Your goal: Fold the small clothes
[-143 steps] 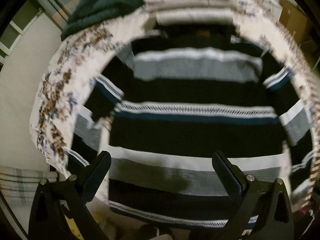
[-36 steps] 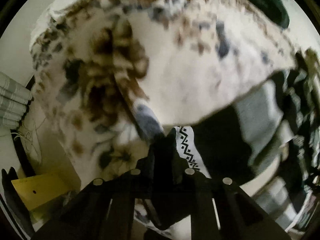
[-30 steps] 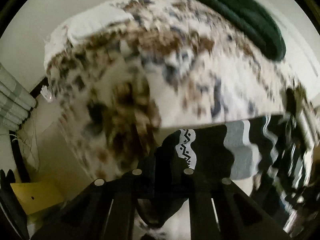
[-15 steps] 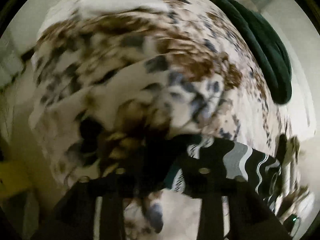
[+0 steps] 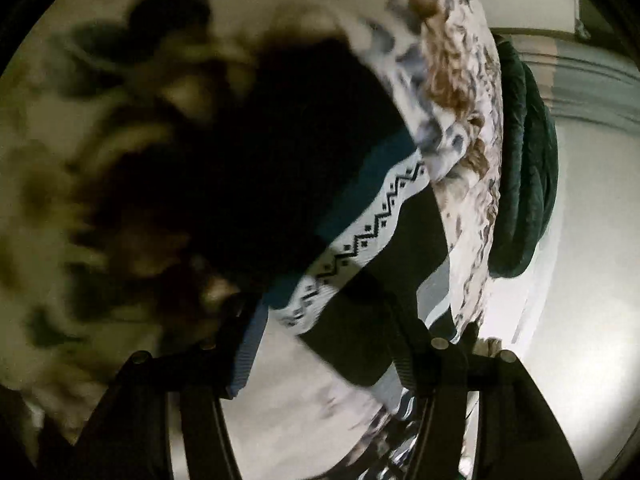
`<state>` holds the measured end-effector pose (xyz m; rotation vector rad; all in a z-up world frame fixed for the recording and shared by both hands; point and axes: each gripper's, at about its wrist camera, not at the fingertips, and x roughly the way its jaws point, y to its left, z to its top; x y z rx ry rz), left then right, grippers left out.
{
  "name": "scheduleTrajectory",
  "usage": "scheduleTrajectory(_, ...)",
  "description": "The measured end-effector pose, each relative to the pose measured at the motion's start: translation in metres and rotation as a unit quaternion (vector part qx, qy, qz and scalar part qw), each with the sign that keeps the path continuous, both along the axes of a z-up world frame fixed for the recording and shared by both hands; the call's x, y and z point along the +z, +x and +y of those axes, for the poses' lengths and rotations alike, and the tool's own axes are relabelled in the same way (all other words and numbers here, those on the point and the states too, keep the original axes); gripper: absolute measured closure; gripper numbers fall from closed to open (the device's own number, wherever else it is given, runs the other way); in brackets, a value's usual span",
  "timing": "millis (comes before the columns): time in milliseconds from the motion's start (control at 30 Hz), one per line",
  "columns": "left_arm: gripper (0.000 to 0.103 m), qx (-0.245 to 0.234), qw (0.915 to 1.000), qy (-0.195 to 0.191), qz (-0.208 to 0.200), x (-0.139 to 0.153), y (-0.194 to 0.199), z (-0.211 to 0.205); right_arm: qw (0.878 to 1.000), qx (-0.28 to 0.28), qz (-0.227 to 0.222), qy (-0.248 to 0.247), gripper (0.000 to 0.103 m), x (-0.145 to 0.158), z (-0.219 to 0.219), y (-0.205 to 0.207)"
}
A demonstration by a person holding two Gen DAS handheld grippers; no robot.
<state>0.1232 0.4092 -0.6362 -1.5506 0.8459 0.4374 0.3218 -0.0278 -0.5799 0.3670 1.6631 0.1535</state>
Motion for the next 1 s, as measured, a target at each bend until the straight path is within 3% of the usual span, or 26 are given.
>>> scheduleTrajectory(67, 0.051, 0.015, 0.9994, 0.027, 0.016, 0.003, 0.008, 0.0, 1.0, -0.008, 0.001, -0.004, 0.032, 0.0, -0.003, 0.001)
scheduleTrajectory(100, 0.06, 0.029, 0.9983, 0.046, 0.023, 0.01, 0.01, 0.002, 1.0, -0.012, 0.001, -0.004, 0.032, -0.001, -0.005, 0.001)
scheduleTrajectory(133, 0.072, 0.035, 0.9975, 0.056, 0.026, 0.014, 0.011, 0.003, 1.0, -0.016, 0.0, -0.004, 0.032, 0.0, -0.008, 0.001)
scheduleTrajectory(167, 0.095, 0.037, 0.9959, 0.074, 0.035, 0.02, 0.014, 0.006, 1.0, -0.02, -0.003, -0.005, 0.032, 0.001, -0.012, 0.001)
scheduleTrajectory(300, 0.098, 0.032, 0.9879, 0.143, 0.05, 0.051, 0.021, 0.012, 1.0, -0.027, -0.01, -0.001, 0.032, 0.001, -0.026, 0.0)
scheduleTrajectory(400, 0.098, -0.001, 0.9756, 0.212, 0.057, 0.083, 0.037, 0.004, 0.999, -0.037, -0.013, 0.005, 0.032, -0.001, -0.041, -0.001)
scheduleTrajectory(433, 0.098, -0.015, 0.969, 0.239, 0.06, 0.094, 0.043, 0.0, 0.999, -0.043, -0.014, 0.007, 0.032, -0.001, -0.047, -0.001)
scheduleTrajectory(467, 0.098, -0.038, 0.957, 0.281, 0.06, 0.115, 0.053, -0.01, 0.999, -0.048, -0.016, 0.009, 0.032, -0.001, -0.054, -0.001)
scheduleTrajectory(567, 0.098, -0.087, 0.9288, 0.356, 0.052, 0.153, 0.071, -0.038, 0.998, -0.066, -0.022, 0.013, 0.032, 0.005, -0.08, 0.0)
scheduleTrajectory(700, 0.098, -0.175, 0.8867, 0.428, 0.016, 0.206, 0.126, -0.101, 0.996, -0.08, -0.041, 0.012, 0.032, 0.019, -0.119, 0.004)
scheduleTrajectory(833, 0.098, -0.256, 0.86, 0.44, -0.028, 0.225, 0.181, -0.181, 0.993, -0.103, -0.054, 0.003, 0.032, 0.03, -0.173, 0.007)
scheduleTrajectory(933, 0.098, -0.334, 0.8396, 0.422, -0.073, 0.224, 0.22, -0.265, 0.991, -0.122, -0.06, -0.009, 0.032, 0.035, -0.215, 0.006)
scheduleTrajectory(1000, 0.098, -0.393, 0.8198, 0.404, -0.101, 0.216, 0.241, -0.333, 0.988, -0.138, -0.065, -0.015, 0.032, 0.038, -0.24, 0.005)
